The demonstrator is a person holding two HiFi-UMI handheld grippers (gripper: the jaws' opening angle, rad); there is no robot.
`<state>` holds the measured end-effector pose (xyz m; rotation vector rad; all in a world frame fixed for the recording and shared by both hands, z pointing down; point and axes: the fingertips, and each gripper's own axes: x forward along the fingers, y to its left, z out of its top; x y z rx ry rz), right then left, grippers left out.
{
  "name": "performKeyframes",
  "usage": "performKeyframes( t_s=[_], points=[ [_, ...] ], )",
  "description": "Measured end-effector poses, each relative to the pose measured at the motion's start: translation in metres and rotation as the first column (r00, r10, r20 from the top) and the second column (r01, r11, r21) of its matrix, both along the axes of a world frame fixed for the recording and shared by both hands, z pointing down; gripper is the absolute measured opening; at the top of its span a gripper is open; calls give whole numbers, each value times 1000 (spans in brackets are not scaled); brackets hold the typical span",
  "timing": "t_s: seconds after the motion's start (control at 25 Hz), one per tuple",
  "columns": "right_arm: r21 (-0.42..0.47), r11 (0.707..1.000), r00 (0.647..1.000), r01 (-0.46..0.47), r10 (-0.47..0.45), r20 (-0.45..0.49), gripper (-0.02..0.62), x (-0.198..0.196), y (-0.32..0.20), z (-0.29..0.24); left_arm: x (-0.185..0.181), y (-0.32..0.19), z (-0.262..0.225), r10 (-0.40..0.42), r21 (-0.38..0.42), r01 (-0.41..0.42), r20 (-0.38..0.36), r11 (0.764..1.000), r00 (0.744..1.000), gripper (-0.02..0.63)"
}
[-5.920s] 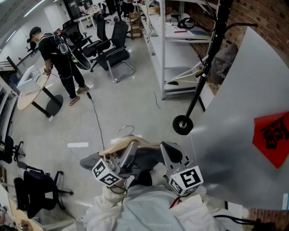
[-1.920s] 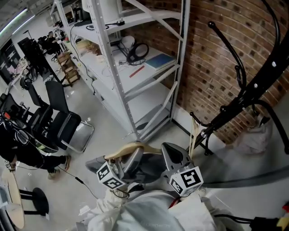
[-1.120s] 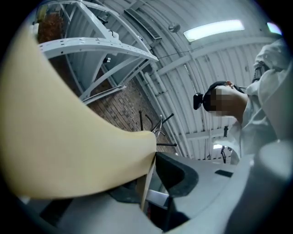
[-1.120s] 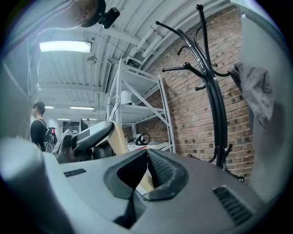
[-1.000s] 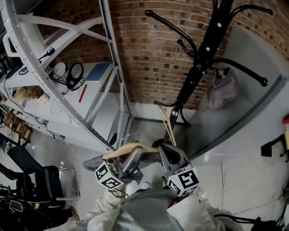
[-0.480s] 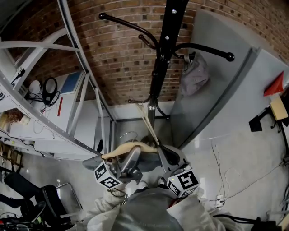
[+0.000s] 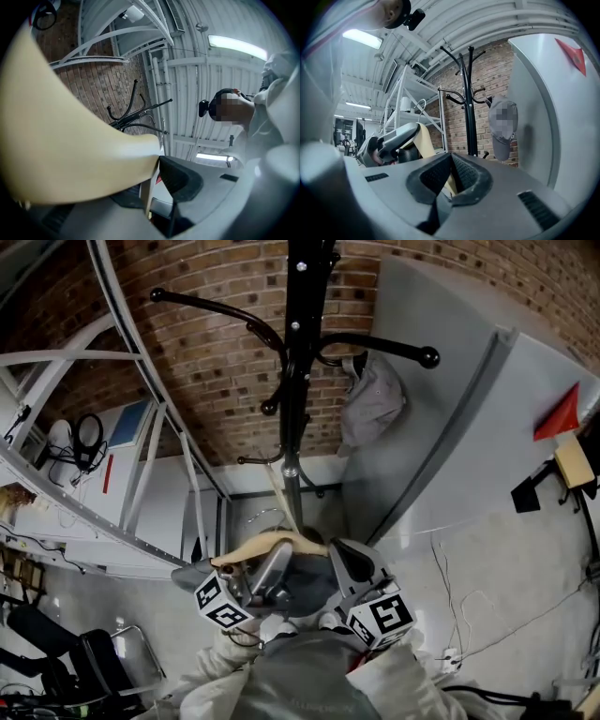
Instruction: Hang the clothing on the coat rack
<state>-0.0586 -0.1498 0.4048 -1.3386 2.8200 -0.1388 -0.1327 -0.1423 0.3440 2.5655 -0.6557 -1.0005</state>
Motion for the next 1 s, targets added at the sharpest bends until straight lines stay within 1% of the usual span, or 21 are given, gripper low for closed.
performKeyframes(
  t_s=[0.16,0.32,0.44,0.64,1.0],
  points=[
    [11,1000,1000,21,-21,6,25,12,-9,-4,12,-6,-1,-18,-2,18,1,1000,1000,101],
    [22,999,999,38,-38,13,25,16,-15,-9,15,-12,-6,-38,4,38,2,999,999,101],
    [30,999,999,37,-38,16,25,16,-19,-12,16,-15,-10,-37,14,37,4,999,999,101],
    [39,999,999,20,-21,25,25,15,-24,-17,11,-25,-15,-32,20,32,7,999,999,101],
    [85,996,999,-41,39,28,25,18,-35,-34,3,-48,-37,13,67,-14,20,998,1000,101]
  ],
)
